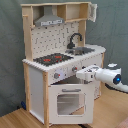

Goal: Play with the kitchen

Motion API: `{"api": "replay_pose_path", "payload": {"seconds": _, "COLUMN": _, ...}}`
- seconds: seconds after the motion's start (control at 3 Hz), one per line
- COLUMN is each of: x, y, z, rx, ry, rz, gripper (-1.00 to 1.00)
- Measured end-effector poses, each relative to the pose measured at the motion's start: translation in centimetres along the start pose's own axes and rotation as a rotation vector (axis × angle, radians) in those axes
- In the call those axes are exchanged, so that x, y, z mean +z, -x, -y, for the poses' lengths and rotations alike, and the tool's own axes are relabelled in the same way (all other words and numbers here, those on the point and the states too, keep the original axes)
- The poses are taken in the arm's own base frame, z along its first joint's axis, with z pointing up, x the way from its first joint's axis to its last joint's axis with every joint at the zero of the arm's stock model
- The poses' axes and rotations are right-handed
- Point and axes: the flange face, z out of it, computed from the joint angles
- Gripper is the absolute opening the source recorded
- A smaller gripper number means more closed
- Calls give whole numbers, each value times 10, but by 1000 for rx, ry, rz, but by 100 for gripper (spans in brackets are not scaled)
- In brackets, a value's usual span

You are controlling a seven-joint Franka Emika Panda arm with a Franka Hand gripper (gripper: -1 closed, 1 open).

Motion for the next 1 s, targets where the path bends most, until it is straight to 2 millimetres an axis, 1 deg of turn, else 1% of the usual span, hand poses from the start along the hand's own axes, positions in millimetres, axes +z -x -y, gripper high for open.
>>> {"api": "replay_pose_path", "payload": {"seconds": 0.33, "x": 18, "y": -10, "z": 4, "rx": 40, "ry": -21, "rz": 2, "gripper": 100}}
{"api": "replay_pose_path", "payload": {"seconds": 0.67, "x": 38, "y": -19, "z": 0, "rx": 75, "ry": -29, "rz": 1, "gripper": 100}}
{"api": "replay_pose_path", "payload": {"seconds": 1.0, "x": 50, "y": -19, "z": 1, "rx": -11, "ry": -51, "rz": 23, "gripper": 100}}
